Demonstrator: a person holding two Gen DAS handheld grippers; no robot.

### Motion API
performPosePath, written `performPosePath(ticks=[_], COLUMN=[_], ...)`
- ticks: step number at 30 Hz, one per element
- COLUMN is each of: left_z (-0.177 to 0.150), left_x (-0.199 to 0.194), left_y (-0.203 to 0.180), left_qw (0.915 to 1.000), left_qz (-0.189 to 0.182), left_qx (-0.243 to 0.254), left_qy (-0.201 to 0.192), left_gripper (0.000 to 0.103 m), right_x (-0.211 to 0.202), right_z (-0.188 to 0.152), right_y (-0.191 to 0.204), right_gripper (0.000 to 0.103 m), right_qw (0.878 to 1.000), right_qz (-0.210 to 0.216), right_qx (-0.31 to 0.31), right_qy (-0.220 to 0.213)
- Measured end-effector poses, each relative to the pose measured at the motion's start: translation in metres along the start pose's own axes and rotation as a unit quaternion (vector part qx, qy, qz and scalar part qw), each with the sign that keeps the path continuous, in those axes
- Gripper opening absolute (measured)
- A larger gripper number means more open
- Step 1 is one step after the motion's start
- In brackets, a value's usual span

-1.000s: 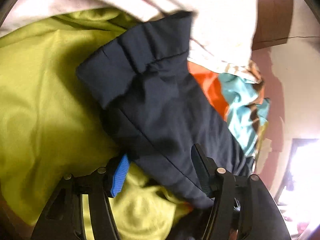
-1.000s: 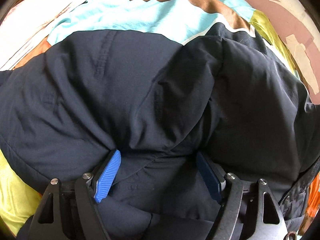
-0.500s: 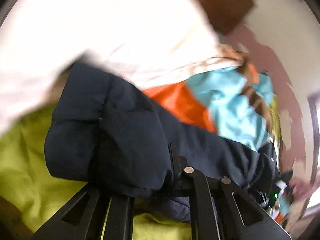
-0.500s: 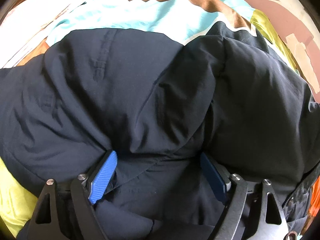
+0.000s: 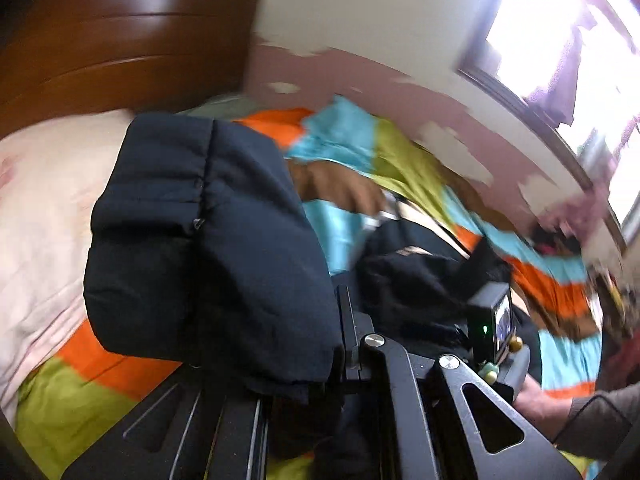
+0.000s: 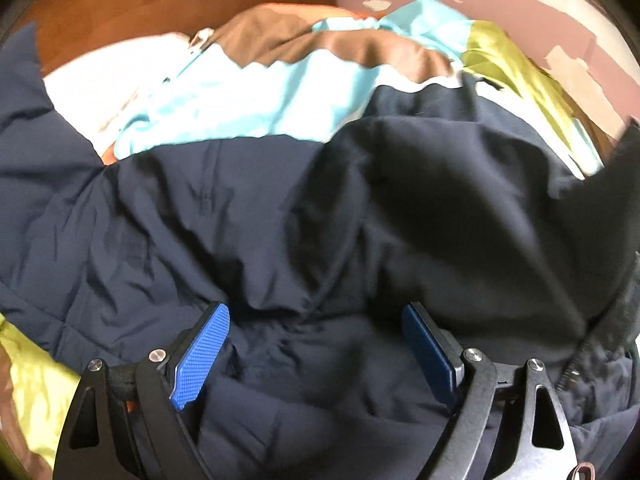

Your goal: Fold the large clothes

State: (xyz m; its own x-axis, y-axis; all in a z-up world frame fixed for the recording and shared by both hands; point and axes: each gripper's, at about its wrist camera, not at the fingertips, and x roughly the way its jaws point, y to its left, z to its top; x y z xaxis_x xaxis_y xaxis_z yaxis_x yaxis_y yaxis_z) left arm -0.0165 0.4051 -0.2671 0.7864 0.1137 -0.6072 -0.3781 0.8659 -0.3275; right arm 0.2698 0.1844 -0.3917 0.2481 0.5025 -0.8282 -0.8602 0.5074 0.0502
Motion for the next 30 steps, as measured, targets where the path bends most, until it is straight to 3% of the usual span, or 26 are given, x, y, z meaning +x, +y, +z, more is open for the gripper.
performPosePath(ticks=[6,10,14,17,18,21,25,26,28,30], left_z=[-0.026,-0.051,-0.088,-0.121,-0.135,-0.176,-0.232,-0.245,-0.259,-0.268], left_x=[0.067,0.105,0.138,0.16,0.168,0.179,0.199,0.205,0.21,0.218], left_y=[-0.08,-0.136,-0.195,-0.231,-0.246,-0.268,-0.29,-0.292,-0.293,-0.295], left_qw=[0.9954,0.9861,0.9673,0.946,0.9341,0.9003,0.8342,0.8165,0.7956,0.7767], left_qz=[-0.037,-0.05,-0.047,-0.039,-0.035,-0.024,0.01,0.019,0.035,0.048], left_qx=[0.077,0.142,0.233,0.306,0.34,0.421,0.539,0.565,0.595,0.62], left_qy=[0.043,0.071,0.09,0.099,0.102,0.109,0.115,0.115,0.108,0.099], left_gripper=[0.007,0.007,0.007,0.007,0.007,0.007,0.007,0.007,0.007,0.007], right_x=[-0.047,-0.084,-0.115,-0.134,-0.137,-0.142,-0.13,-0.13,-0.125,-0.119], right_z=[-0.039,-0.084,-0.119,-0.138,-0.142,-0.158,-0.165,-0.165,-0.163,-0.163], right_y=[-0.078,-0.15,-0.204,-0.231,-0.237,-0.258,-0.268,-0.27,-0.273,-0.272], right_gripper=[0.087,0.087,0.087,0.087,0.087,0.087,0.087,0.087,0.088,0.089], right_qw=[0.996,0.983,0.969,0.954,0.948,0.911,0.855,0.846,0.83,0.827], right_qz=[0.006,0.01,0.021,0.049,0.065,0.159,0.278,0.295,0.32,0.325], right_qx=[0.085,0.181,0.245,0.294,0.31,0.379,0.436,0.443,0.456,0.459], right_qy=[-0.015,-0.005,-0.007,-0.018,-0.022,-0.03,-0.024,-0.023,-0.018,0.002])
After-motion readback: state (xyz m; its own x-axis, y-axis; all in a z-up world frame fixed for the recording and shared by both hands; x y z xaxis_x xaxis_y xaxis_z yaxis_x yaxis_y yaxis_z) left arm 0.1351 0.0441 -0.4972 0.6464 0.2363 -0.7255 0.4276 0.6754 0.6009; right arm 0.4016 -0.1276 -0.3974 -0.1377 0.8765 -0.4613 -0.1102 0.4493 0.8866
